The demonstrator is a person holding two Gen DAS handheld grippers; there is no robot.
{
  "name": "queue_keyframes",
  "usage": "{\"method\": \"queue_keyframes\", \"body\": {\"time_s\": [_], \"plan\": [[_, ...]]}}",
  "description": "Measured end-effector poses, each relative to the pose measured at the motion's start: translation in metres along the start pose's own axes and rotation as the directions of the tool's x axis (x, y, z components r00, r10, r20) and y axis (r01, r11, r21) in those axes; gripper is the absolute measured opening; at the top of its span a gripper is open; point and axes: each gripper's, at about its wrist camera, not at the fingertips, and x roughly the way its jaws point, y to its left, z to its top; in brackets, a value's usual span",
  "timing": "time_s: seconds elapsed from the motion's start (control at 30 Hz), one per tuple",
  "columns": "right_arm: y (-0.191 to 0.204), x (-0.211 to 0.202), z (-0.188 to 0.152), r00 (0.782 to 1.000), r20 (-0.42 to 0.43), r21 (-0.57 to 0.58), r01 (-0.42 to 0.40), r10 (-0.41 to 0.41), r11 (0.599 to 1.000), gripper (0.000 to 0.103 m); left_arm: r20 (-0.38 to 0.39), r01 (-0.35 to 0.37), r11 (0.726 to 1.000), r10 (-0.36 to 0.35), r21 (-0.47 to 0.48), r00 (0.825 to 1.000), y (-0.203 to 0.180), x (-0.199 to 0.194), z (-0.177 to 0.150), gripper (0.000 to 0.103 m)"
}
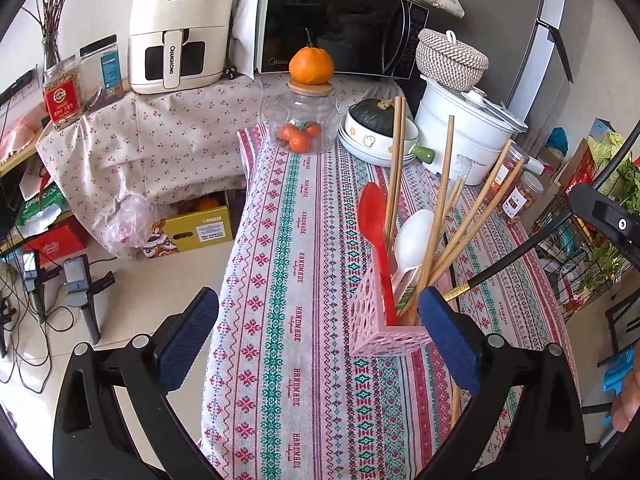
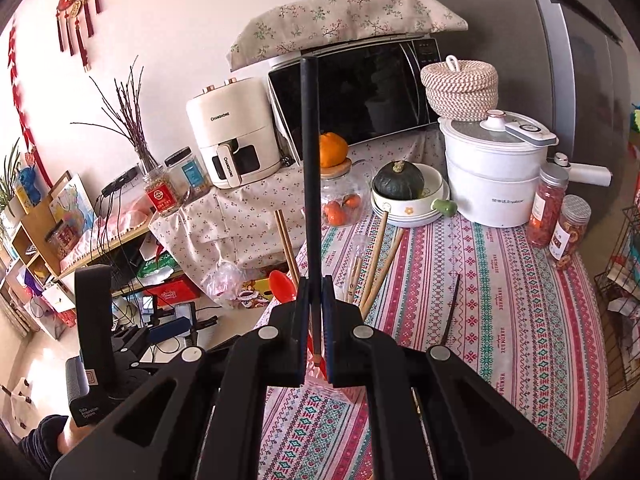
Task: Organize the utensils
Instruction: 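Lift both chopsticks, lower them into the pink basket and open both tools, then grasp another black chopstick with the right tool while the left tool grasps a wooden one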
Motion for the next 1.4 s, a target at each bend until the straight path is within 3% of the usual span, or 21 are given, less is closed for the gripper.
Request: {"method": "queue_keyframes", "body": {"time_s": [0.3, 0.4, 0.53, 0.7, 0.87, 1.0, 1.17, 1.27, 1.4], "plan": [[0.009, 0.049, -0.010, 0.994, -0.107, -0.007, 0.027, -0.027, 1.000, 0.006, -0.001, 0.009, 1.000, -0.009, -0.001, 1.000, 0.007, -0.002, 0.002, 0.096], [0.006, 0.052, -0.011, 0.993, -0.117, 0.001, 0.000, 0.000, 1.000, 0.011, -0.004, 0.010, 1.000, -0.010, 0.019, 1.000, 0.003, -0.002, 0.000, 0.096], [-0.004, 0.038, -0.007, 0.996, -0.092, 0.025, -0.004, 0.006, 1.000, 0.036, -0.015, 0.014, 0.999, -0.013, 0.041, 1.000, -0.004, -0.001, -0.003, 0.096], [-0.032, 0.002, 0.001, 1.000, -0.023, 0.073, 0.018, -0.016, 0.997, 0.052, -0.046, 0.047, 0.997, -0.044, 0.062, 0.998, -0.017, 0.003, -0.010, 0.096], [-0.069, -0.016, -0.005, 0.995, -0.028, 0.120, 0.096, -0.094, 0.988, 0.062, -0.080, 0.074, 0.995, -0.068, 0.065, 0.994, -0.032, 0.009, -0.018, 0.096], [-0.099, -0.005, -0.022, 0.978, -0.096, 0.129, 0.197, -0.185, 0.972, 0.066, -0.108, 0.083, 0.992, -0.074, 0.090, 0.991, -0.045, 0.016, -0.026, 0.096], [-0.133, 0.032, -0.048, 0.938, -0.231, 0.121, 0.292, -0.259, 0.949, 0.066, -0.153, 0.083, 0.989, -0.064, 0.125, 0.986, -0.057, 0.028, -0.037, 0.096], [-0.147, 0.056, -0.059, 0.917, -0.294, 0.115, 0.314, -0.269, 0.943, 0.066, -0.182, 0.090, 0.987, -0.065, 0.134, 0.981, -0.058, 0.034, -0.042, 0.096], [-0.166, 0.088, -0.065, 0.915, -0.327, 0.175, 0.305, -0.237, 0.936, 0.065, -0.210, 0.103, 0.987, -0.076, 0.121, 0.975, -0.057, 0.037, -0.043, 0.096]]}}
